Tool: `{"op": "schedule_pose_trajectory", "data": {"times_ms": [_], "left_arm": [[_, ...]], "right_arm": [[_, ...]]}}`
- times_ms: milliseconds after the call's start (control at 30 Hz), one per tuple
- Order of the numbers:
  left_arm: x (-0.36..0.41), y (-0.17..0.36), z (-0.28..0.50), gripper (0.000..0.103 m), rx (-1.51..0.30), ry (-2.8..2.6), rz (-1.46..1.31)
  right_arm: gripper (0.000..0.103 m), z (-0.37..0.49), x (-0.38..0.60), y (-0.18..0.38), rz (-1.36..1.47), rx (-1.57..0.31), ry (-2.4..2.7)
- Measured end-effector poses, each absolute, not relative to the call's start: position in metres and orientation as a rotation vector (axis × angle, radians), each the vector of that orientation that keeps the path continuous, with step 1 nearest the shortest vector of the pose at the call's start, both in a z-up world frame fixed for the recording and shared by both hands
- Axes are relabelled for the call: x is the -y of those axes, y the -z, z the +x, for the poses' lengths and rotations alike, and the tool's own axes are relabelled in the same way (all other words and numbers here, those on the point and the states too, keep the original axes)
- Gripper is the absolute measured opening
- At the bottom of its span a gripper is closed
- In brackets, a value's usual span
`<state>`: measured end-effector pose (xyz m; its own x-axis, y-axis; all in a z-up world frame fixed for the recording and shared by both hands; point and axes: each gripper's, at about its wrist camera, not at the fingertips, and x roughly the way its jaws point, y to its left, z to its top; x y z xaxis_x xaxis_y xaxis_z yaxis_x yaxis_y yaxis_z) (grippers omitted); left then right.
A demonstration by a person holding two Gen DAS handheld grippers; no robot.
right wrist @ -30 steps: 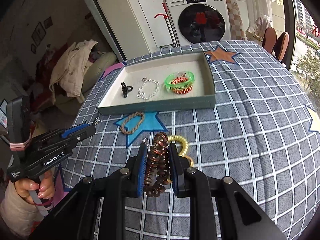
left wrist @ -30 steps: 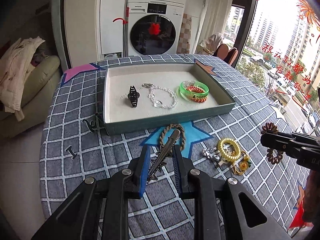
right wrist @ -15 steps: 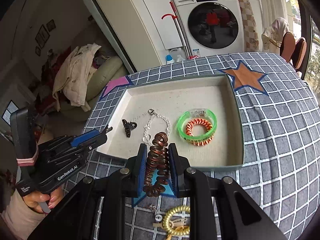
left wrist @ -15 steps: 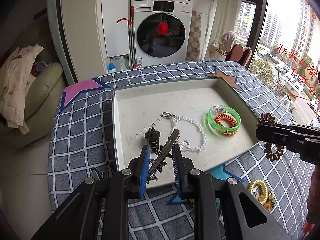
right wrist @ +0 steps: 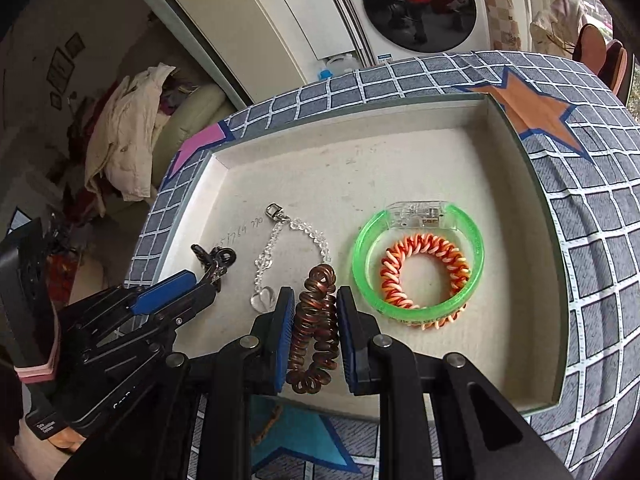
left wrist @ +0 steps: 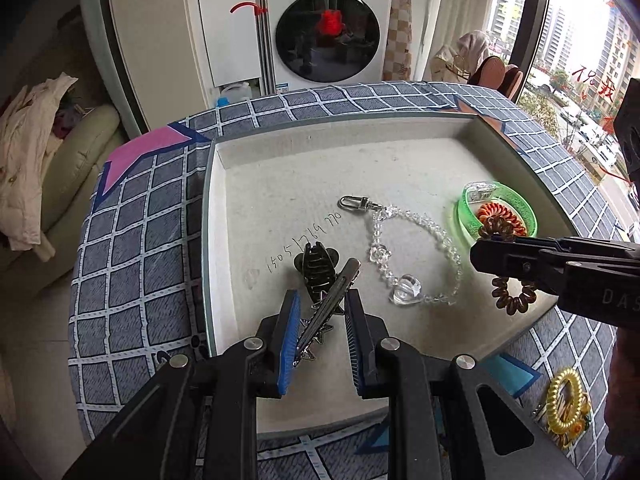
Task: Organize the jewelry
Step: 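Carry the rhinestone clip and copper coil bracelet over the white tray with both tools, then open both tools to drop the clip and coil bracelet into the tray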
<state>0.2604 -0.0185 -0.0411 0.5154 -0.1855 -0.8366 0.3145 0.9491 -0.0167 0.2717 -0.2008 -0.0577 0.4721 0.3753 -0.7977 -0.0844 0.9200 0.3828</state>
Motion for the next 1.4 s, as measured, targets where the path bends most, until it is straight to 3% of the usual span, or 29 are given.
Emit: {"op": "schedule_pose_trajectory", "data": {"times_ms": [433,633,833,1267,1300,1333,1367,1400], "left_arm": [[0.031,0.05,0.268,0.043,-0.936,0.223,0.165],[0.031,0.045,0.261,0.043,-0.899,0.217,0.166],[0.028,0.033,0.252,0.043,-0.857,0.227,0.154],[0.023,0.03,0.257,0.044,-0.868,0.235,0.078],[0.022,0.027,0.256,0.052,-0.862,0.235,0.069],[0.021,0.024,0.254,0.089,-0.856,0.23,0.058],[0.018,0.02,0.252,0.103,-0.834,0.219,0.044],[0.016,0.014,0.247,0.103,-0.798,0.208,0.034]], "right_arm": [[0.024,0.277,0.197,0.065,0.126,-0.998,-0.168],[0.035,0.277,0.192,0.063,0.098,-1.001,-0.171],[0.059,0.268,0.2,0.05,0.183,-0.958,-0.214],[0.062,0.237,0.223,0.019,0.321,-0.869,-0.209],[0.062,0.234,0.225,0.018,0.325,-0.865,-0.21],[0.063,0.231,0.226,0.017,0.327,-0.863,-0.21],[0.063,0.228,0.227,0.017,0.329,-0.861,-0.21],[0.063,0.226,0.228,0.016,0.332,-0.859,-0.21]]}}
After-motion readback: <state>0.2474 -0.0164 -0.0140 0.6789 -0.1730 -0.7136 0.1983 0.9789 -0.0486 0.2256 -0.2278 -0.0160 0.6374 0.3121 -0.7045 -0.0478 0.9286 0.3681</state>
